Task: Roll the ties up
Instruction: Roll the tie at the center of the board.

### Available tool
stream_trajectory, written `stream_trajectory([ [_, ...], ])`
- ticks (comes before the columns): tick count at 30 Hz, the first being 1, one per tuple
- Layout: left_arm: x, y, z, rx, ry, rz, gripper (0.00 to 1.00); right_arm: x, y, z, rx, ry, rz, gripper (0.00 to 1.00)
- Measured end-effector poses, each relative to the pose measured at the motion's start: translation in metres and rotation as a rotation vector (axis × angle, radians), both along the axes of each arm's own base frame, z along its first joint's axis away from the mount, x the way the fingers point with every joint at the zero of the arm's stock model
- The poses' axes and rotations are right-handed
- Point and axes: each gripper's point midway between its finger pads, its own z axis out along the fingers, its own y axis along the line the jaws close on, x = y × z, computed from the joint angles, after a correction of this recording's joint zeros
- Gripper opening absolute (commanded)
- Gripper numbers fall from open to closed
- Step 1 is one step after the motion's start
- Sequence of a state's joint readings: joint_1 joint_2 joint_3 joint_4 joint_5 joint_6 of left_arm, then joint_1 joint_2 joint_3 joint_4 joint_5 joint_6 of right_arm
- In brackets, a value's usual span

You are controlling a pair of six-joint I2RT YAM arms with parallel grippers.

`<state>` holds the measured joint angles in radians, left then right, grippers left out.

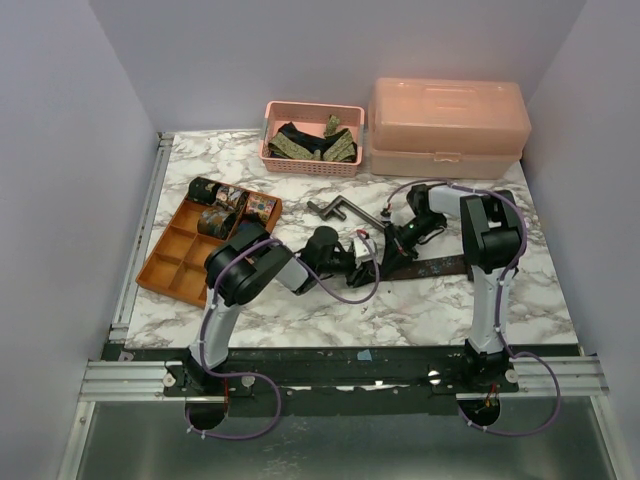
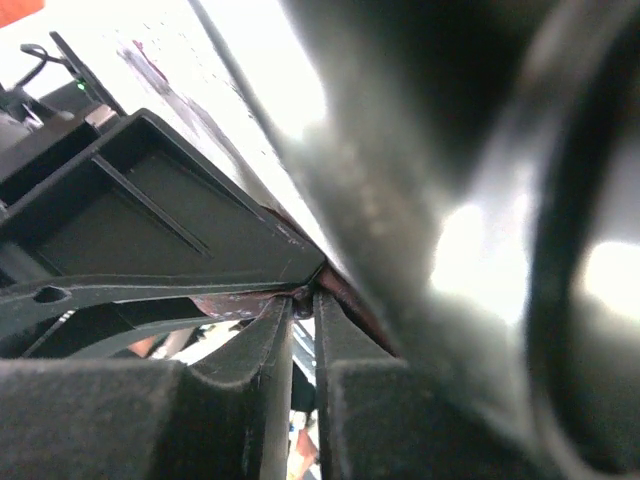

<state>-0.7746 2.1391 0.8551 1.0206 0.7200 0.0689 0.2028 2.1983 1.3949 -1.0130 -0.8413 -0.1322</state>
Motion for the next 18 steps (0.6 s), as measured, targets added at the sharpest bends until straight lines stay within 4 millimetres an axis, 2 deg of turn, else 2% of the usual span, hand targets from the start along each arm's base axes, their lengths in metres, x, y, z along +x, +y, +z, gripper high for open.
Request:
stream_trajectory([
  [3, 0.003, 0.005, 0.001, 0.058, -0.013, 0.013, 0.13, 0.005, 0.0, 0.003, -0.001, -0.006, -0.005, 0.4],
  [7, 0.005, 0.01, 0.001, 0.147, -0.014, 0.018, 0.12, 0.015, 0.001, 0.014, 0.015, -0.054, 0.003, 0.52],
  [13, 0.008, 0.014, 0.0, 0.248, -0.001, 0.016, 0.12, 0.022, -0.001, 0.033, 0.067, -0.133, -0.001, 0.55],
  [18, 0.008, 0.014, 0.001, 0.3, 0.003, 0.008, 0.13, 0.016, 0.013, 0.042, 0.133, -0.119, -0.015, 0.51],
])
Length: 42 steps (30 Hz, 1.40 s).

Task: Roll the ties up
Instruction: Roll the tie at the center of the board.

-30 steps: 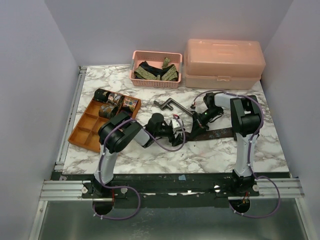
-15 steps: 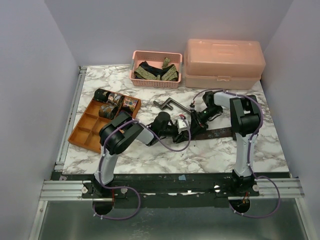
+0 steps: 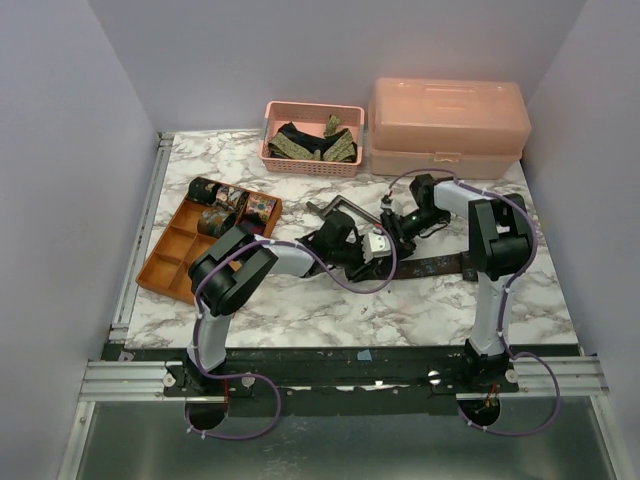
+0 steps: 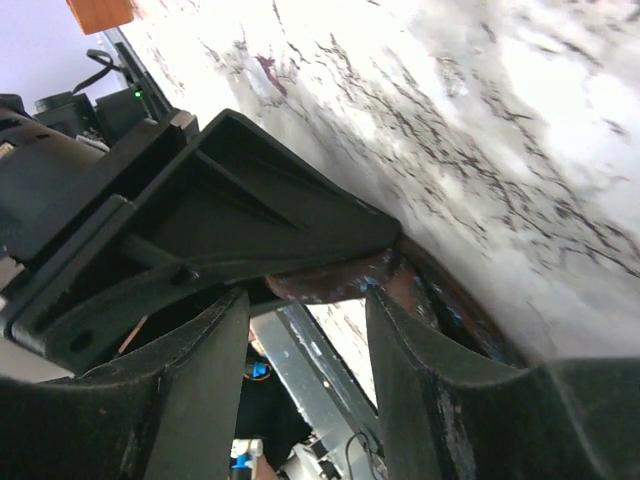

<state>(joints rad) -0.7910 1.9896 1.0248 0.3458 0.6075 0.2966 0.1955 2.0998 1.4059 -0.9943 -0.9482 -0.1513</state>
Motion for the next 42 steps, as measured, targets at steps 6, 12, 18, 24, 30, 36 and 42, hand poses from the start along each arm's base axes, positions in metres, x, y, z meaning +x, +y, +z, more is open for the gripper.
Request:
stream_trajectory([
  [6, 0.001, 0.0, 0.0, 0.032, 0.005, -0.001, 0.13, -0.004, 0.01, -0.002, 0.009, 0.003, 0.013, 0.3],
  [12, 0.0, 0.0, 0.0, 0.052, 0.007, -0.001, 0.25, -0.011, 0.007, -0.012, -0.01, 0.029, 0.014, 0.0],
  [18, 0.0, 0.001, 0.0, 0.041, -0.003, -0.006, 0.57, -0.01, 0.0, -0.019, -0.051, 0.015, 0.022, 0.0],
  [24, 0.006, 0.011, 0.002, -0.017, 0.001, 0.012, 0.66, -0.008, -0.017, -0.033, -0.112, 0.031, 0.006, 0.0],
  [30, 0.002, 0.019, 0.003, -0.092, -0.018, -0.001, 0.69, -0.005, -0.036, -0.045, -0.184, 0.029, -0.009, 0.0],
  [36, 0.0, 0.009, 0.004, -0.155, -0.005, -0.007, 0.68, -0.006, -0.038, -0.045, -0.188, 0.04, -0.014, 0.0],
  [42, 0.006, -0.014, 0.006, -0.194, 0.019, -0.012, 0.27, -0.006, -0.038, -0.046, -0.188, 0.041, -0.014, 0.0],
])
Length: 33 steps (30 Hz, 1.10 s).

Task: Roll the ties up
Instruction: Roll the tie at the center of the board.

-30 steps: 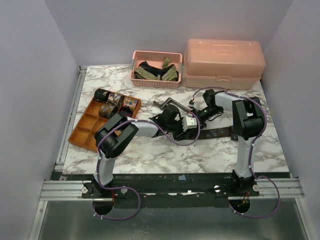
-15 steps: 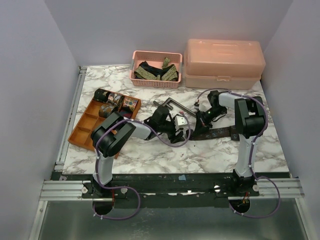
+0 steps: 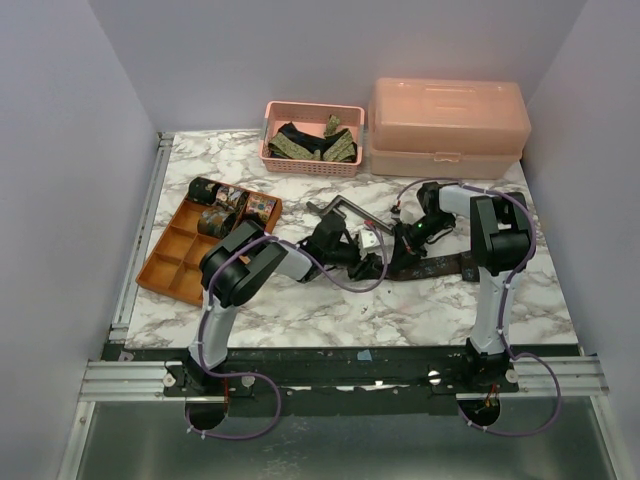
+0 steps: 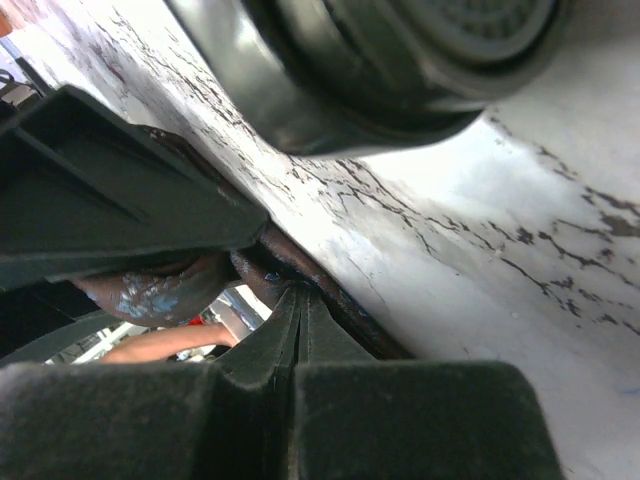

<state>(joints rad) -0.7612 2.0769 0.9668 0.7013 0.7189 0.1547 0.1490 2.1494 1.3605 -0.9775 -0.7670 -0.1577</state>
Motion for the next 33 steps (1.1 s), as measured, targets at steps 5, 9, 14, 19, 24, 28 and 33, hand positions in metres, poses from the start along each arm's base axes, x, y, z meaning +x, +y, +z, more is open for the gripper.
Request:
stream_trajectory([
  [5, -0.003, -0.002, -0.002, 0.004, 0.002, -0.008, 0.26, 0.001, 0.0, 0.0, -0.003, 0.01, 0.0, 0.0],
  [9, -0.011, 0.009, -0.002, 0.021, -0.018, -0.015, 0.29, 0.005, 0.0, 0.001, -0.011, 0.022, 0.011, 0.14],
  [14, -0.012, 0.013, -0.004, 0.05, -0.03, -0.018, 0.36, 0.019, 0.004, 0.014, 0.026, -0.052, 0.039, 0.5],
  [19, -0.01, 0.013, -0.005, 0.073, -0.026, -0.015, 0.38, 0.021, 0.015, 0.042, 0.137, -0.093, 0.044, 0.6],
  [24, -0.008, 0.013, -0.005, 0.085, -0.03, -0.018, 0.39, 0.001, 0.026, 0.046, 0.2, -0.034, 0.045, 0.6],
  [28, -0.008, 0.013, -0.005, 0.09, -0.032, -0.021, 0.39, -0.013, 0.033, 0.038, 0.204, 0.022, 0.044, 0.59],
  [33, -0.008, 0.013, -0.005, 0.093, -0.03, -0.021, 0.39, -0.009, 0.042, 0.037, 0.246, 0.029, 0.031, 0.57],
])
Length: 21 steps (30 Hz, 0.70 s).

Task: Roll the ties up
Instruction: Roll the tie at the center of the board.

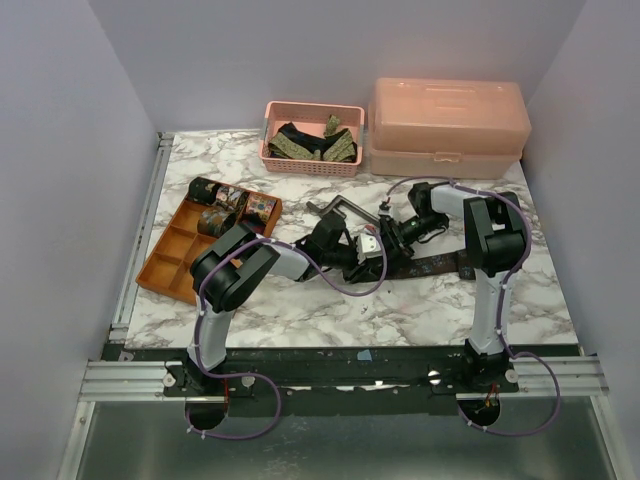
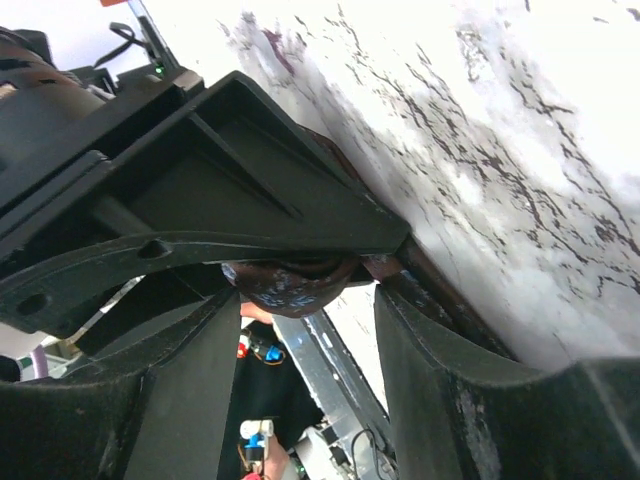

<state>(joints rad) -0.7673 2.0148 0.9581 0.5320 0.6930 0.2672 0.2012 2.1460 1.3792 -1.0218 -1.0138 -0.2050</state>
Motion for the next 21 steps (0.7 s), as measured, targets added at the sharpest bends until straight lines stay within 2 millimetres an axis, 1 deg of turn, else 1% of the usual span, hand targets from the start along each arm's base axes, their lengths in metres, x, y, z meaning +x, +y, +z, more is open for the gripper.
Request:
stream_trajectory([
  [3, 0.0, 0.0, 0.0, 0.001, -0.003, -0.002, 0.4, 0.002, 0.003, 0.003, 0.023, 0.001, -0.01, 0.51],
  [5, 0.0, 0.0, 0.0, 0.001, -0.005, -0.003, 0.44, 0.004, 0.004, 0.004, 0.028, 0.003, -0.017, 0.37],
  [6, 0.0, 0.0, 0.0, 0.002, -0.008, -0.004, 0.51, 0.005, 0.005, 0.003, 0.029, 0.003, -0.021, 0.27],
  [8, 0.001, 0.0, 0.0, 0.002, -0.013, -0.005, 0.59, 0.007, 0.005, 0.0, 0.023, 0.0, -0.026, 0.12],
  [10, 0.002, 0.0, 0.0, 0.003, -0.01, -0.001, 0.65, 0.008, 0.004, -0.008, -0.002, -0.006, -0.025, 0.01],
  [14, 0.006, 0.005, 0.001, -0.012, 0.001, 0.017, 0.72, 0.002, -0.008, -0.032, -0.096, -0.003, -0.008, 0.01],
  [16, 0.005, 0.013, 0.001, -0.031, 0.003, 0.029, 0.72, -0.001, -0.009, -0.035, -0.107, 0.012, -0.01, 0.01],
  [18, 0.005, 0.025, 0.001, -0.049, 0.001, 0.051, 0.72, -0.001, -0.01, -0.036, -0.116, 0.013, -0.009, 0.01],
  [21, 0.005, 0.032, 0.002, -0.065, -0.002, 0.066, 0.7, -0.001, -0.01, -0.036, -0.123, 0.013, -0.01, 0.01],
])
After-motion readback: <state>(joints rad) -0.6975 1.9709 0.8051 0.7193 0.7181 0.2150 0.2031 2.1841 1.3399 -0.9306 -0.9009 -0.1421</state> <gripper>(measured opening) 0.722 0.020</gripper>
